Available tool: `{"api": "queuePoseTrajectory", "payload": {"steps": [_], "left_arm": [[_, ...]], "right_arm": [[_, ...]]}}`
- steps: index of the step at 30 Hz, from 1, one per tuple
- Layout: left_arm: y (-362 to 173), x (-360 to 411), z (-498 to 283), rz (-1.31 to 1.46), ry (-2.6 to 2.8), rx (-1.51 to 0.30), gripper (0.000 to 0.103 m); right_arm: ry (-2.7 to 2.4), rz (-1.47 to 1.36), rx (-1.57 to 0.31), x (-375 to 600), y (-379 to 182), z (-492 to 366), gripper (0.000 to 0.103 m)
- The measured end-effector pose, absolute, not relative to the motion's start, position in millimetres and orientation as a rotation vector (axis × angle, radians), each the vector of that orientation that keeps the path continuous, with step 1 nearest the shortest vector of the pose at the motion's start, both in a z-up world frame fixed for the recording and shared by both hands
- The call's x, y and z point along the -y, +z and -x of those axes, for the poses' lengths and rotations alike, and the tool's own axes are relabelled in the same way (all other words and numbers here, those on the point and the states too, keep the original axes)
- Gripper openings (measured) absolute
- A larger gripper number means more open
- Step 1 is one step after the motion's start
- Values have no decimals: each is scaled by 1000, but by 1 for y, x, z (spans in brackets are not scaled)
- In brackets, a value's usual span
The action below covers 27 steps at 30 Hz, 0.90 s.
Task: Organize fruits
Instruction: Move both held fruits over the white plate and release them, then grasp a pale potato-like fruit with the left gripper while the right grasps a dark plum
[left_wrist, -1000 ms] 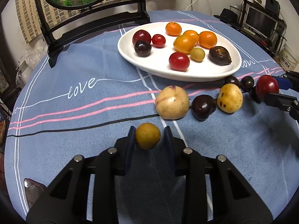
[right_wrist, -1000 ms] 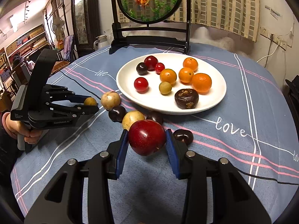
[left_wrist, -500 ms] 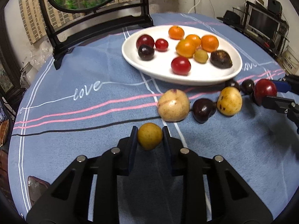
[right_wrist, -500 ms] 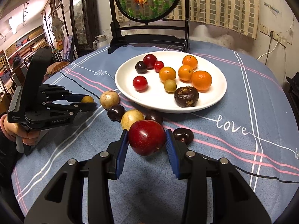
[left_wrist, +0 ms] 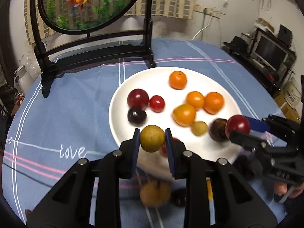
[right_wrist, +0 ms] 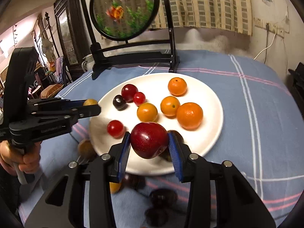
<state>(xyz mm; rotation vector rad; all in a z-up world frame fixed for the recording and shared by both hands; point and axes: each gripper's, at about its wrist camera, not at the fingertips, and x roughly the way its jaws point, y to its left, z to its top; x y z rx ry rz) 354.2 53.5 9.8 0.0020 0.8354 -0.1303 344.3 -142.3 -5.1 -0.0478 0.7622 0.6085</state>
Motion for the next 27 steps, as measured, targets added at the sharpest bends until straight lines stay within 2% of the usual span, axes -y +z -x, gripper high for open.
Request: {"api": "queuePoseTrajectory", "payload": {"steps": [1, 2, 3, 4, 7, 9, 11, 19, 27], "left_arm": [[7, -53, -361, 4, -117, -850, 28], [5, -55, -364, 12, -93, -860, 45], [5, -58, -364, 19, -79, -862, 76], [9, -60, -360, 30, -61, -836, 83], [23, -65, -340, 20, -51, -775, 85], [28, -70, -325, 39, -42, -759, 96], [28, -74, -303, 69, -28, -731, 99], [-12, -74, -269, 87, 19, -821, 99], [-6, -77, -261, 74, 54, -782, 99]], "right_arm": [[598, 58, -761, 139, -6, -348, 41], [587, 67, -767, 138, -7, -350, 41], [582, 68, -770, 139, -6, -350, 42], [589, 54, -761, 142, -3, -348, 42], [595, 38, -721, 156, 11, -334, 42], [581, 33, -705, 170, 15, -319, 42], [561, 40, -710, 179, 12, -305, 42], [508, 176, -809, 176, -25, -260, 42], [521, 199, -850, 170, -33, -260, 42]]}}
